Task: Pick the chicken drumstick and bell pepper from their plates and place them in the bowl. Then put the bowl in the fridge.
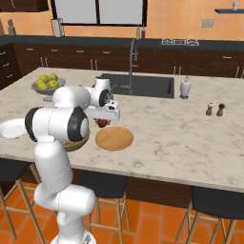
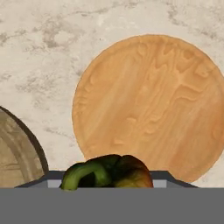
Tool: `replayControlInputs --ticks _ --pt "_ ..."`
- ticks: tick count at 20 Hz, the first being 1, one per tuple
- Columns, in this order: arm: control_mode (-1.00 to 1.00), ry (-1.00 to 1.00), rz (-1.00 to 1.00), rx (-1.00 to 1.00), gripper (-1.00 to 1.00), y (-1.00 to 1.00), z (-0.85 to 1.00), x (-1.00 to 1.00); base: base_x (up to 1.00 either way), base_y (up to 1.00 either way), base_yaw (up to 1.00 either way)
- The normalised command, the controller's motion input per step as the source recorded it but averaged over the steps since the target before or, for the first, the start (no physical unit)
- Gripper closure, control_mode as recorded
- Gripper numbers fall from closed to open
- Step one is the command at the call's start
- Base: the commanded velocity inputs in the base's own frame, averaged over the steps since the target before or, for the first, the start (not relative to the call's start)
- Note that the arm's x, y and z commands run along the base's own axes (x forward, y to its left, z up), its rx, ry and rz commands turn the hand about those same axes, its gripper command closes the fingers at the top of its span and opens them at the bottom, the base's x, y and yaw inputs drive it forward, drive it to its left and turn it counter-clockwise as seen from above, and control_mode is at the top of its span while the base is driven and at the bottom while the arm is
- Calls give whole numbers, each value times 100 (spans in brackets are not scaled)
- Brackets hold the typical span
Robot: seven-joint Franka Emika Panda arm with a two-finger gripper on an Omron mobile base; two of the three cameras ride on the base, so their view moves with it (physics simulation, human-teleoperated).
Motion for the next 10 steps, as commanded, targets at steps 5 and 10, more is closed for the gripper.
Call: replayControlInputs --ticks 5,10 --pt "-100 1 18 10 100 100 50 -26 0 0 0" --pt "-100 1 21 6 100 100 -14 -29 0 0 0"
